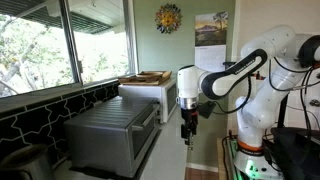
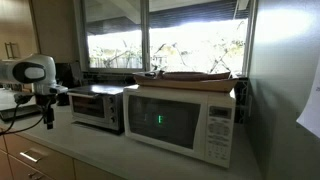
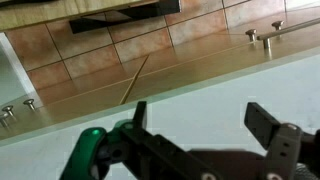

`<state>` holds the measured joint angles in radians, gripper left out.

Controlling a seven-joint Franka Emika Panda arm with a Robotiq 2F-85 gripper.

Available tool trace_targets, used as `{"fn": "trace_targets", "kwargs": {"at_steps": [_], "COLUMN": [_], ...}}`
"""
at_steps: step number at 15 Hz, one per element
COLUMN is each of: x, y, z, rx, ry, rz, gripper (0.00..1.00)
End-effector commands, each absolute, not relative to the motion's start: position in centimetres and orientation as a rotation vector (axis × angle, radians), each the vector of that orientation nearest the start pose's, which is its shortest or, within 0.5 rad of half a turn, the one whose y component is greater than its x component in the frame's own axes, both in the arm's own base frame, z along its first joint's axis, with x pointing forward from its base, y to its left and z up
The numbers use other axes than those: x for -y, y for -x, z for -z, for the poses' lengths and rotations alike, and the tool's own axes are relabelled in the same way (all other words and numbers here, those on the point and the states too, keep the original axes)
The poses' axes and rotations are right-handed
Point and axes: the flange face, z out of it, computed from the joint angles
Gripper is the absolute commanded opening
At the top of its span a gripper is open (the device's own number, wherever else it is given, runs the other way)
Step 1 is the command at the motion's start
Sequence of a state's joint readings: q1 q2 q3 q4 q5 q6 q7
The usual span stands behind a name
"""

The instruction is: Open the oven door, then remove the blue bowl from the oven and close the oven

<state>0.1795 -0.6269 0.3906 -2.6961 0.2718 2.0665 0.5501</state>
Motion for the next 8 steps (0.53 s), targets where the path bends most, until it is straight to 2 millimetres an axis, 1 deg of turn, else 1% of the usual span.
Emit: {"fn": "trace_targets", "kwargs": {"at_steps": [1, 3, 4, 6, 8], "x": [-19.4, -19.4, -19.2, -18.5, -17.3], "y": [-29.2, -29.2, -29.6, -30.2, -30.9], "z": [-40.3, -40.2, -40.7, -42.3, -44.9], "rx": [-0.292, -0.293, -0.332, -0.385, -0.467], "ry": [3.131, 3.131, 3.124, 3.107, 3.07], "rz": [-0.044, -0.046, -0.03, 0.025, 0.101], "gripper": [1.0, 1.0, 1.0, 1.0, 1.0]}}
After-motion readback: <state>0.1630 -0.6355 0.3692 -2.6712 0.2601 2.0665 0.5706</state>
